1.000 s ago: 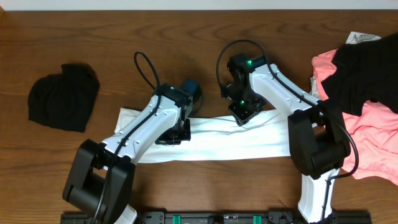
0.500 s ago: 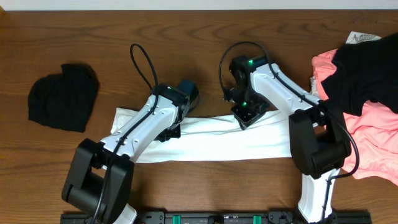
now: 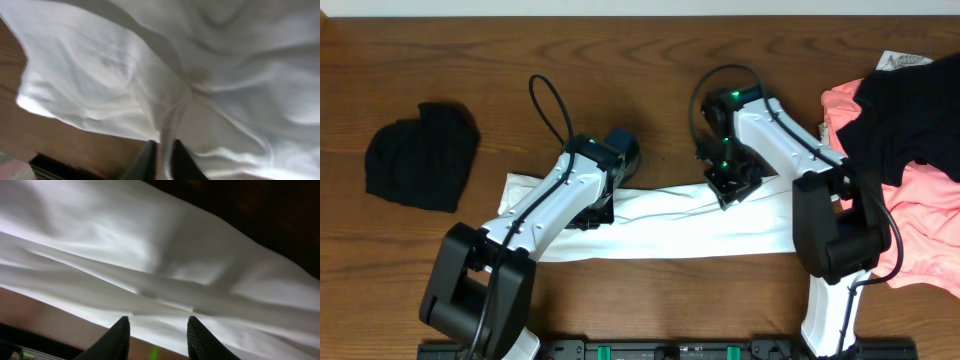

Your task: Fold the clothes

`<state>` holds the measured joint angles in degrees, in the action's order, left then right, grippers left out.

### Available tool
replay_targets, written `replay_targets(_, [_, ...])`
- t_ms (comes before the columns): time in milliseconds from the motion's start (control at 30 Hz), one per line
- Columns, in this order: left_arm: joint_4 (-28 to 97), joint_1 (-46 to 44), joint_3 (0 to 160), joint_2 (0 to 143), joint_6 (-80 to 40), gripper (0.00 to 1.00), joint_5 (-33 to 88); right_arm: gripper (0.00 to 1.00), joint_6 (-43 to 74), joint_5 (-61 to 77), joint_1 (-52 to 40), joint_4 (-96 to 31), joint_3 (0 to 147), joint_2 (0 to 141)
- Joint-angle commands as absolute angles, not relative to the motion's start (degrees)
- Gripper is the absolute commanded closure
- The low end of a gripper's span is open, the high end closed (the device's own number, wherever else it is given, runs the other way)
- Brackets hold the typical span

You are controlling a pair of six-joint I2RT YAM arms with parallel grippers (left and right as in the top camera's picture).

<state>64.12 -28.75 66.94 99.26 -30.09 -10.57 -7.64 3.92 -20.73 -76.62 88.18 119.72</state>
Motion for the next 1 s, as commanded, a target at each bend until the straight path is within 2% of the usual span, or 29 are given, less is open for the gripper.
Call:
replay_targets(0, [64.6, -28.6, 66.5, 99.4, -30.5, 0.79, -7.4, 0.62, -5.3, 2.8, -18.6, -76.7, 87.7, 118.0])
replay_targets(33, [64.7, -28.6, 66.5, 99.4, -30.5, 0.71, -6.7, 0.62, -5.3, 2.8, -17.7, -76.4, 87.0, 118.0])
replay_targets(167, [65.5, -28.6, 66.5, 99.4, -30.5, 0.57, -6.6, 0.58, -5.2, 2.8, -16.4, -75.2, 84.9, 118.0])
replay_targets(433, [62.4, -28.6, 66.5, 99.3, -30.1, 0.51, -6.7, 0.55, -5.2, 2.8, -13.9, -68.0, 77.6, 118.0])
replay_targets(733, [54.3, -28.5, 66.5, 99.3, -27.0, 0.5, -12.3, 0.55, -5.2, 2.8, -12.8, -66.4, 76.3, 118.0])
replay_targets(833, [54.7, -28.5, 66.9, 98.5, -27.1, 0.64, -13.1, 0.55, -5.2, 2.8, -12.8, -66.3, 76.3, 118.0])
replay_targets(967, [54.1, -28.5, 66.9, 93.3, -27.4, 0.64, -16.3, 0.55, -5.2, 2.8, -12.6, -65.4, 76.3, 118.0])
